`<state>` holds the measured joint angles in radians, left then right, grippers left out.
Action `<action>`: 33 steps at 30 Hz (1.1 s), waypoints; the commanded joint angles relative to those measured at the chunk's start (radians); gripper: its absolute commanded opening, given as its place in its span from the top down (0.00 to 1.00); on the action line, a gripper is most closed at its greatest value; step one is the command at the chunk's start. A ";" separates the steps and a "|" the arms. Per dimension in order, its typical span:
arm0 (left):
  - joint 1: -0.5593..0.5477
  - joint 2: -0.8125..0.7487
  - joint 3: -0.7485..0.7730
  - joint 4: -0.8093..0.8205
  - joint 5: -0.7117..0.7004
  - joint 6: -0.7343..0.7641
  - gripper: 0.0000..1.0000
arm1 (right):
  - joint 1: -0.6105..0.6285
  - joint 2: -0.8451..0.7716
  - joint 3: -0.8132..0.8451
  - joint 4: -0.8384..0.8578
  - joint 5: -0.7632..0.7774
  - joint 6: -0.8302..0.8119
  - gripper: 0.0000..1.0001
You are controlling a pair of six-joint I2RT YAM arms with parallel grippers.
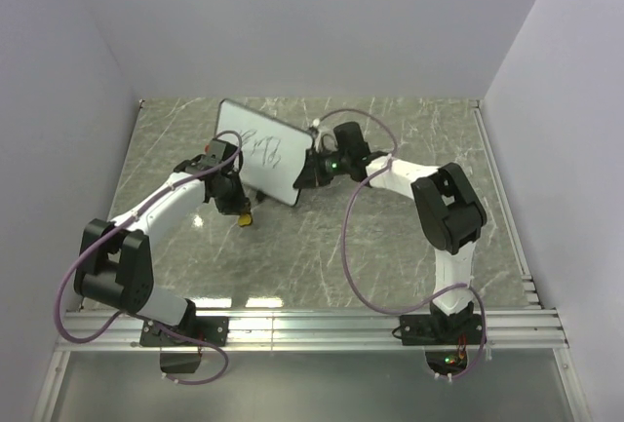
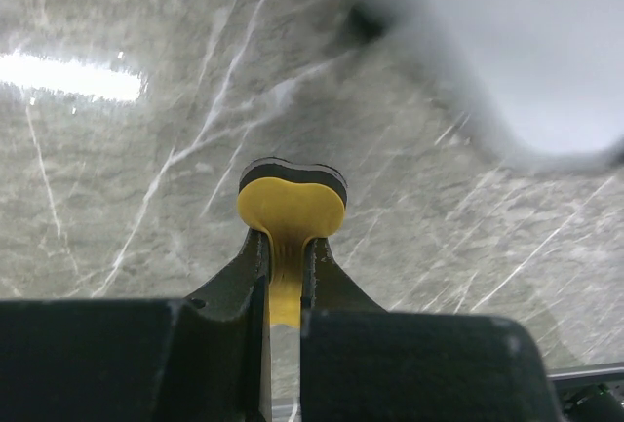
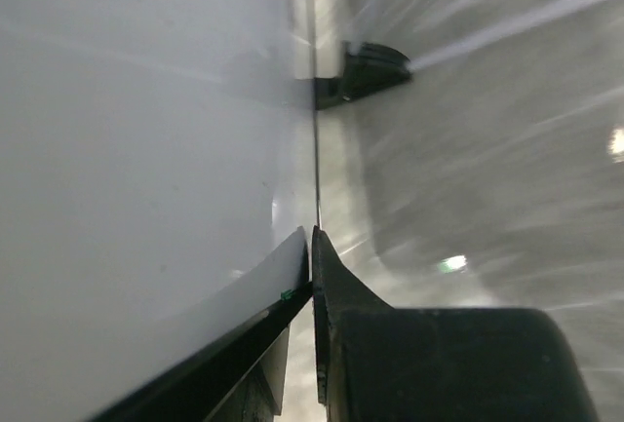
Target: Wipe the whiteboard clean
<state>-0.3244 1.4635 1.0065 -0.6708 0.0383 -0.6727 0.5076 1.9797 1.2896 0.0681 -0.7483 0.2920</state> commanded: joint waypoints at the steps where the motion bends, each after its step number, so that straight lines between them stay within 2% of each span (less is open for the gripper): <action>1: -0.005 0.012 0.069 0.019 -0.014 0.009 1.00 | 0.080 -0.050 -0.119 -0.306 -0.238 -0.056 1.00; 5: -0.005 0.044 0.119 0.025 -0.035 0.013 1.00 | 0.081 -0.079 -0.133 -0.338 -0.157 -0.076 1.00; 9: -0.007 0.075 0.164 0.039 -0.035 0.012 1.00 | 0.078 -0.019 -0.041 -0.412 -0.092 -0.090 1.00; 14: -0.031 0.090 0.188 0.089 -0.017 0.002 1.00 | 0.078 0.011 -0.030 -0.389 -0.062 -0.056 1.00; 17: -0.091 0.093 0.195 0.148 -0.034 -0.008 1.00 | 0.080 0.016 -0.042 -0.364 -0.045 -0.014 1.00; 21: -0.195 0.110 0.204 0.243 -0.164 -0.016 1.00 | 0.080 0.031 -0.041 -0.369 -0.052 0.016 1.00; 25: -0.272 0.175 0.213 0.347 -0.222 -0.027 1.00 | 0.081 0.033 -0.050 -0.370 -0.074 0.038 1.00; 27: -0.295 0.233 0.240 0.352 -0.250 -0.016 1.00 | 0.080 0.036 -0.058 -0.363 -0.092 0.047 1.00; 28: -0.310 0.253 0.269 0.324 -0.317 -0.013 1.00 | 0.080 0.036 -0.061 -0.355 -0.097 0.059 1.00; 30: -0.308 0.293 0.273 0.310 -0.391 -0.015 1.00 | 0.080 0.036 -0.072 -0.347 -0.108 0.068 1.00; 33: -0.277 0.270 0.206 0.349 -0.431 0.013 1.00 | 0.080 0.025 -0.091 -0.341 -0.106 0.068 1.00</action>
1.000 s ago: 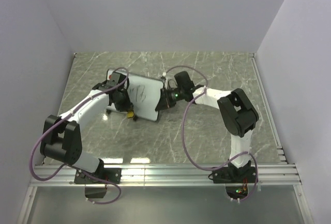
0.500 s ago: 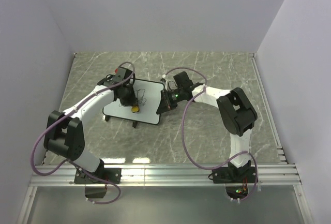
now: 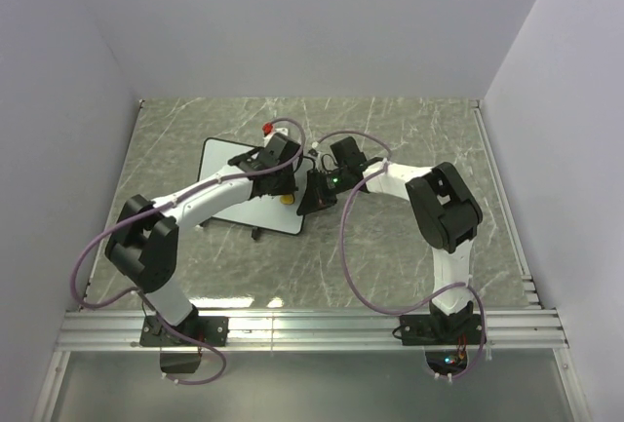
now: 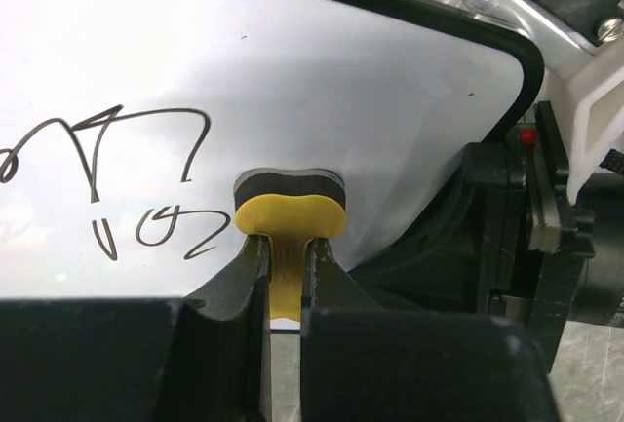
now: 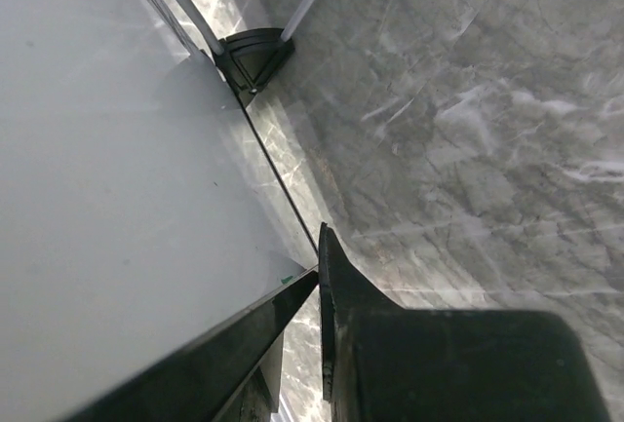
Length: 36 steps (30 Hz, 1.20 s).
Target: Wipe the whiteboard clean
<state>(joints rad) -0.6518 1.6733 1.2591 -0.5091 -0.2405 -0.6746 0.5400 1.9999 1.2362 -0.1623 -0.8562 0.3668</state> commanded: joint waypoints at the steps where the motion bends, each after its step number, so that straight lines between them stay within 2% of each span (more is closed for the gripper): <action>1: 0.063 0.036 -0.099 0.198 -0.166 0.018 1.00 | 0.048 0.000 -0.043 -0.108 0.000 -0.006 1.00; 7: 0.208 -0.101 -0.291 0.264 -0.172 0.013 1.00 | 0.048 -0.018 -0.049 -0.109 0.005 -0.008 1.00; 12: 0.316 -0.159 -0.352 0.296 -0.216 0.049 1.00 | 0.049 -0.043 -0.053 -0.112 0.003 -0.008 1.00; 18: 0.372 -0.173 -0.414 0.320 -0.272 0.058 1.00 | 0.049 -0.052 -0.021 -0.160 0.016 -0.017 1.00; 21: 0.389 -0.184 -0.425 0.327 -0.234 0.033 1.00 | 0.049 -0.050 -0.003 -0.178 0.017 -0.017 1.00; 25: 0.373 -0.192 -0.425 0.348 -0.120 -0.015 1.00 | 0.048 -0.046 0.017 -0.192 0.020 -0.011 1.00; 32: 0.151 -0.170 -0.423 0.423 -0.034 -0.091 1.00 | 0.049 -0.033 0.065 -0.192 0.000 0.032 1.00; 36: 0.075 -0.153 -0.415 0.457 -0.008 -0.105 1.00 | 0.052 -0.020 0.060 -0.135 -0.052 0.106 1.00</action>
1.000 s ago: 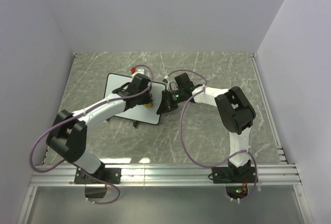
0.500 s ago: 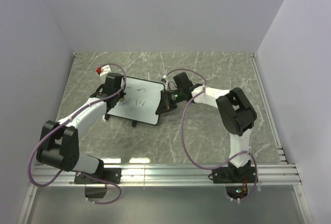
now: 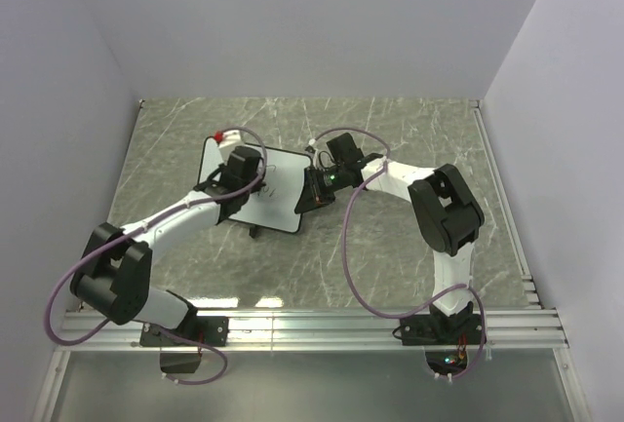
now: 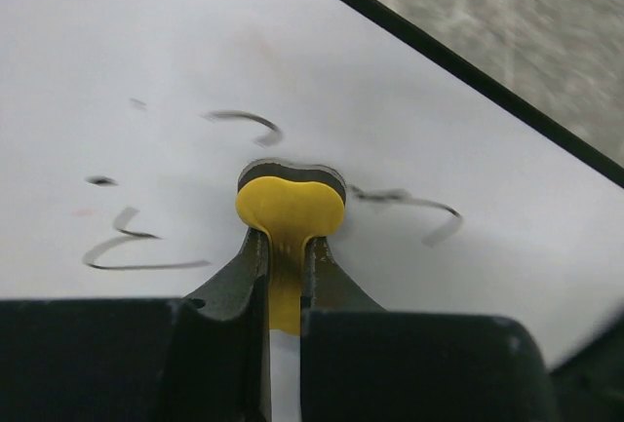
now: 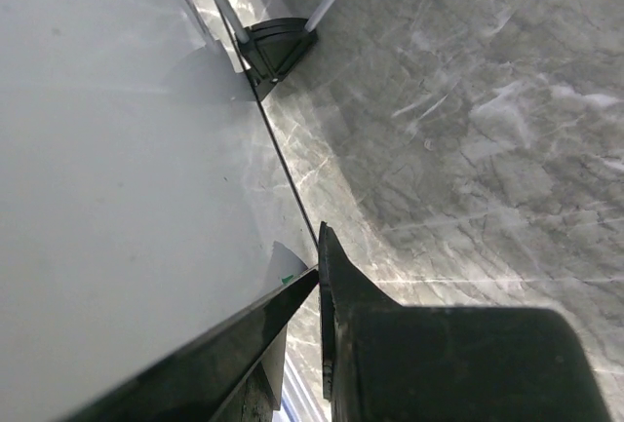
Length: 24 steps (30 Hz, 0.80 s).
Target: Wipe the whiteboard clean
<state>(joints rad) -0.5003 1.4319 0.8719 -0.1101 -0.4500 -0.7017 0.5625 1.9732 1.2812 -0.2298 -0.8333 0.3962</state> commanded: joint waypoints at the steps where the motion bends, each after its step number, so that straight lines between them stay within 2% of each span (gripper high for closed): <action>1: -0.087 0.091 -0.027 0.059 0.203 -0.076 1.00 | 0.034 0.009 0.015 -0.065 -0.076 0.082 1.00; 13: -0.187 0.166 -0.037 0.101 0.203 -0.032 1.00 | 0.039 0.015 0.067 -0.005 -0.101 0.184 1.00; 21: -0.181 0.160 -0.059 0.050 0.088 -0.042 1.00 | 0.042 0.009 0.119 -0.020 -0.115 0.222 1.00; 24: -0.138 0.131 -0.103 0.050 0.071 -0.053 1.00 | 0.045 0.001 0.124 -0.039 -0.112 0.219 1.00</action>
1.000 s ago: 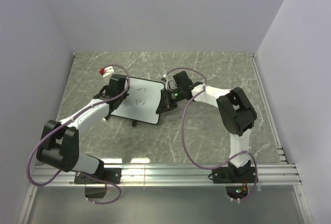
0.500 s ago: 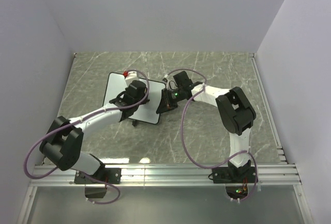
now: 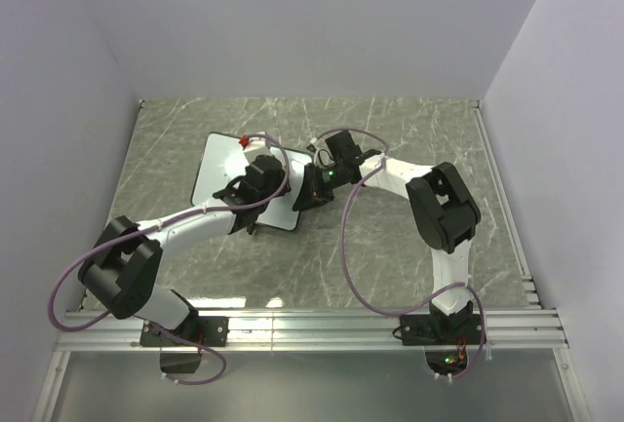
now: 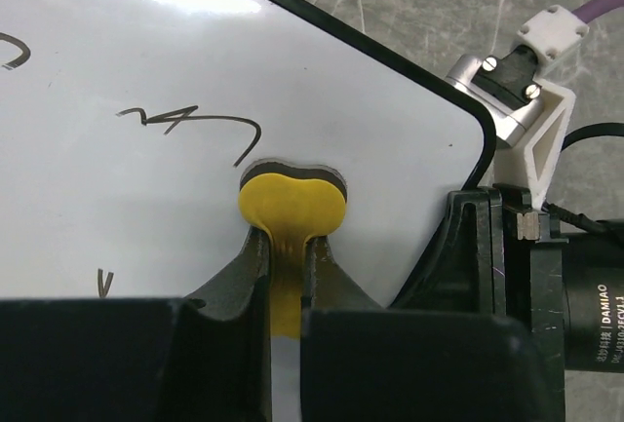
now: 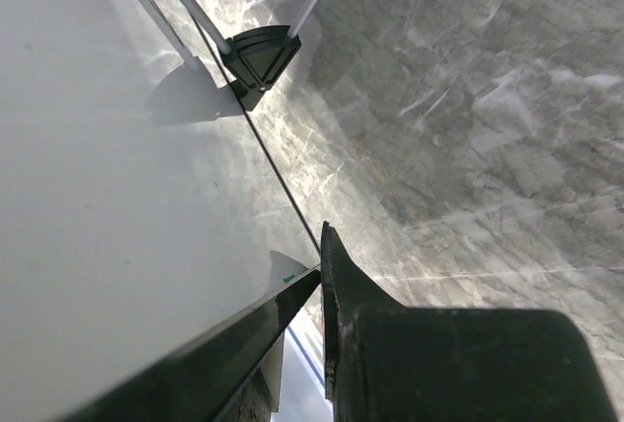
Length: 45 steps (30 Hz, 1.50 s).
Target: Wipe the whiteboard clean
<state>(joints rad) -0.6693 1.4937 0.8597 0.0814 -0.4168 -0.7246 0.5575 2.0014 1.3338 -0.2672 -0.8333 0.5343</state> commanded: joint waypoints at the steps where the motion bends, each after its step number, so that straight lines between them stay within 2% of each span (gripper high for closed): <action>1: 0.066 0.060 -0.120 -0.141 0.033 -0.033 1.00 | 0.050 -0.029 0.070 -0.004 -0.110 0.081 1.00; 6: 0.204 -0.007 -0.214 -0.123 0.068 -0.070 1.00 | 0.050 -0.055 0.051 -0.026 -0.099 0.064 1.00; 8: 0.220 -0.009 -0.196 -0.170 0.012 -0.117 1.00 | 0.048 -0.065 0.053 -0.038 -0.095 0.058 1.00; 12: 0.296 0.005 -0.166 -0.255 -0.013 -0.171 1.00 | 0.050 -0.081 0.064 -0.059 -0.086 0.059 1.00; 21: 0.473 -0.013 -0.217 -0.255 0.068 -0.239 1.00 | 0.047 -0.099 0.122 -0.135 -0.070 0.046 1.00; 28: 0.566 -0.012 -0.258 -0.218 0.156 -0.253 1.00 | 0.038 -0.118 0.107 -0.141 -0.053 0.041 1.00; 33: 0.556 -0.018 -0.268 -0.151 0.202 -0.193 1.00 | 0.032 -0.122 0.105 -0.130 -0.052 0.049 1.00; 35: 0.511 -0.024 -0.261 -0.126 0.191 -0.170 1.00 | 0.032 -0.115 0.111 -0.124 -0.058 0.056 1.00; 41: 0.314 -0.006 -0.162 -0.129 0.138 -0.122 1.00 | 0.030 -0.087 0.128 -0.102 -0.066 0.070 1.00; 45: 0.182 0.034 -0.104 -0.112 0.156 -0.114 1.00 | 0.032 -0.061 0.162 -0.107 -0.066 0.075 1.00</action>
<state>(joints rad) -0.3721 1.4609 0.7296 -0.0055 -0.4442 -0.8459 0.5564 1.9511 1.4277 -0.3283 -0.7578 0.4816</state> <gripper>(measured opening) 0.100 0.185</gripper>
